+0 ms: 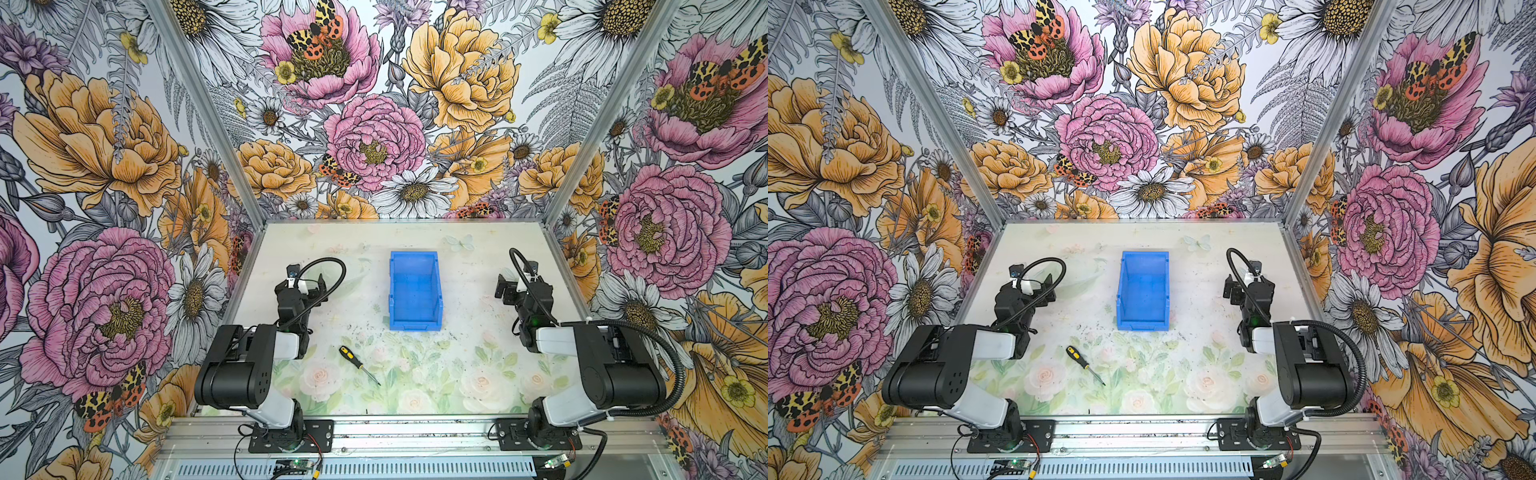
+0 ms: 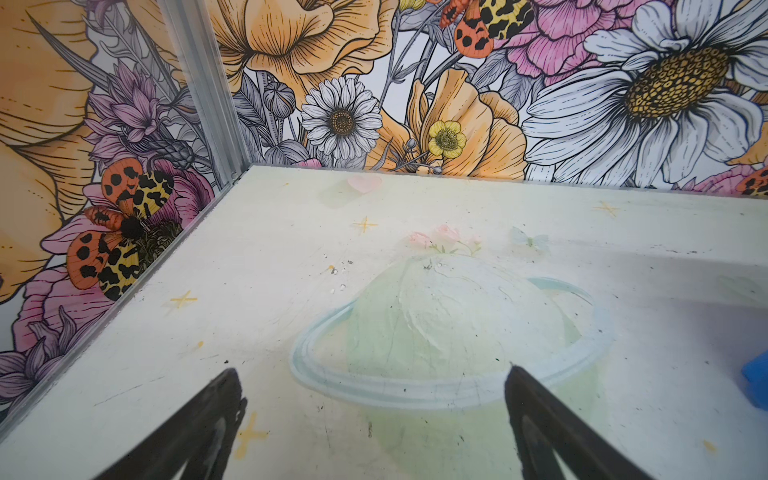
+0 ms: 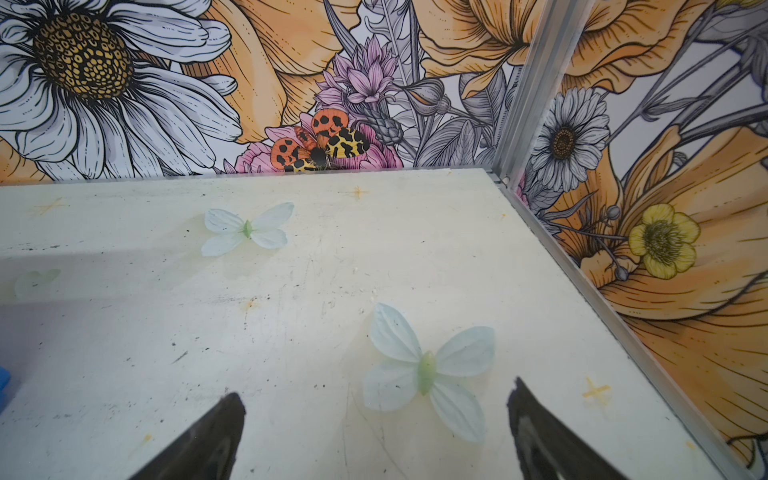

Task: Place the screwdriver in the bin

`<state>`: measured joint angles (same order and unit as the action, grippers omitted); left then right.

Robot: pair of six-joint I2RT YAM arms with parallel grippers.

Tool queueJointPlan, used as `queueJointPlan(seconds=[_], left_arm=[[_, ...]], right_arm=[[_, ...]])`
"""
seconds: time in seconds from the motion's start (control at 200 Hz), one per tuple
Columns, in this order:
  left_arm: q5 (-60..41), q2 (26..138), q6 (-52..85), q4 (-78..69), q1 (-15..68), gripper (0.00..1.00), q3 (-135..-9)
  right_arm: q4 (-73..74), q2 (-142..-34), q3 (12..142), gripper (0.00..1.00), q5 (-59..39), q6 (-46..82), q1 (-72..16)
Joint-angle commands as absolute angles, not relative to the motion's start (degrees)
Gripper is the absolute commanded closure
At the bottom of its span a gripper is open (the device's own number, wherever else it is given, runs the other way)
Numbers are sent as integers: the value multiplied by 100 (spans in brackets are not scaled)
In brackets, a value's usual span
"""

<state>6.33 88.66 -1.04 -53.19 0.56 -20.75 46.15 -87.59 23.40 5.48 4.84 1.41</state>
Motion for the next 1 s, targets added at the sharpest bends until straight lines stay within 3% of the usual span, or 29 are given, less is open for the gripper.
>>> queueJointPlan(seconds=[0.0, 0.37, 0.561, 0.991], left_arm=[[483, 8877, -120, -5305, -13, 1, -2188], [511, 8799, -94, -5089, 0, 1, -2270], [577, 8484, -63, -4780, -12, 1, -2298], [787, 6468, 218, -2048, -35, 1, -2761]], right_arm=[[4803, -8789, 2312, 0, 472, 429, 114], [4824, -8763, 2307, 1, 454, 422, 114], [4146, -8429, 2518, 0, 248, 367, 114], [2145, -6996, 2920, 0, 586, 711, -35]])
